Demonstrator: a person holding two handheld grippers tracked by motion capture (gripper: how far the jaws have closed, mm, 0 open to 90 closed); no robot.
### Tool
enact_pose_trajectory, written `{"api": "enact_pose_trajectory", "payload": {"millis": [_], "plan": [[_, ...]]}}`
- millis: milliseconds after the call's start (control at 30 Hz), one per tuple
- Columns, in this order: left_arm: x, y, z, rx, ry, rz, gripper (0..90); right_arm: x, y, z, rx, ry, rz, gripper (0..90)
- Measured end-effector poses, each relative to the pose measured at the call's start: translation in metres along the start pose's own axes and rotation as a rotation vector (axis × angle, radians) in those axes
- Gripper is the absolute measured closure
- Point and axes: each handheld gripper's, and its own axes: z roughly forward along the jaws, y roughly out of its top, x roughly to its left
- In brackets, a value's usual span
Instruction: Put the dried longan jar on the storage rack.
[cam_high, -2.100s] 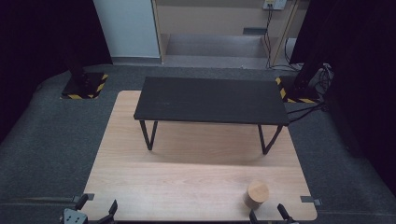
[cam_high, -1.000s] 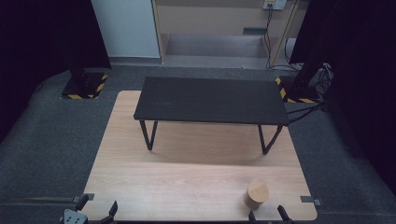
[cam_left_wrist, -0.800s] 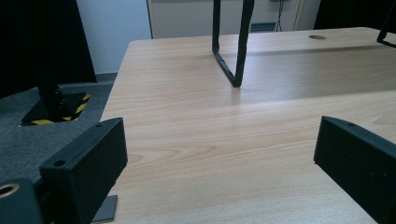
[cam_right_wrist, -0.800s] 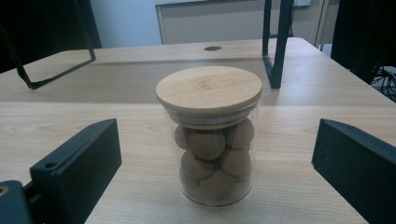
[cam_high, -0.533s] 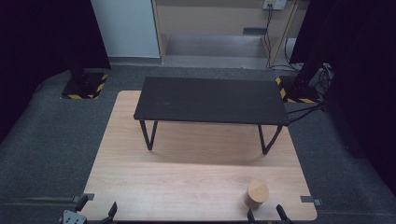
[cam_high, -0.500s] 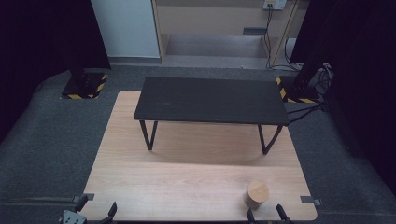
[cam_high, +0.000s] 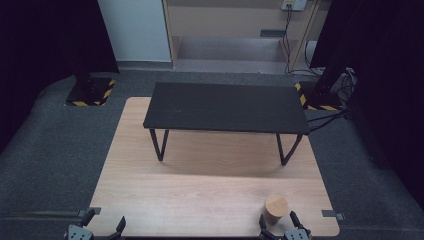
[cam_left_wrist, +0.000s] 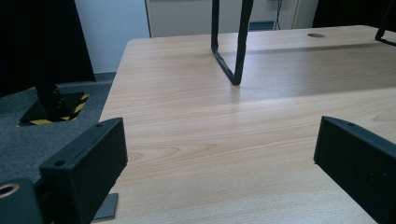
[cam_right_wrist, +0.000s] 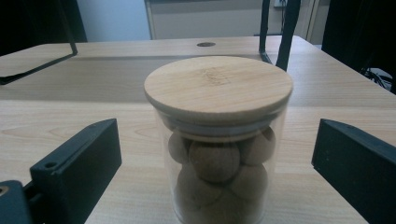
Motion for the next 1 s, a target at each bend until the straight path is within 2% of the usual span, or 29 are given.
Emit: {"api": "enact_pose_trajectory", "payload": {"millis": [200,367,500,733,767,867,1000], "plan": [[0.002,-0.001,0.000,0.003,0.004,-0.003,1.4,0.004,0.000,0.008,0.008,-0.011,-0.004,1.5],[0.003,0.000,0.001,0.005,0.001,-0.002,1.4,0.011,-0.003,0.014,0.012,-0.042,-0.023,2.1],[0.005,0.001,0.001,0.005,0.001,0.001,1.4,0.015,-0.005,0.019,0.014,-0.067,-0.014,3.6],[0.007,0.000,0.001,0.005,0.003,-0.005,1.4,0.017,-0.006,0.020,0.014,-0.082,-0.007,12.2],[0.008,-0.001,0.001,0.006,0.004,-0.006,1.4,0.017,-0.006,0.019,0.012,-0.081,-0.013,19.6],[0.008,-0.001,0.000,0.007,0.005,-0.006,1.4,0.016,-0.005,0.018,0.010,-0.075,-0.017,24.7],[0.009,-0.001,0.000,0.006,0.008,-0.009,1.5,0.019,-0.004,0.018,0.013,-0.086,-0.027,25.2]]}}
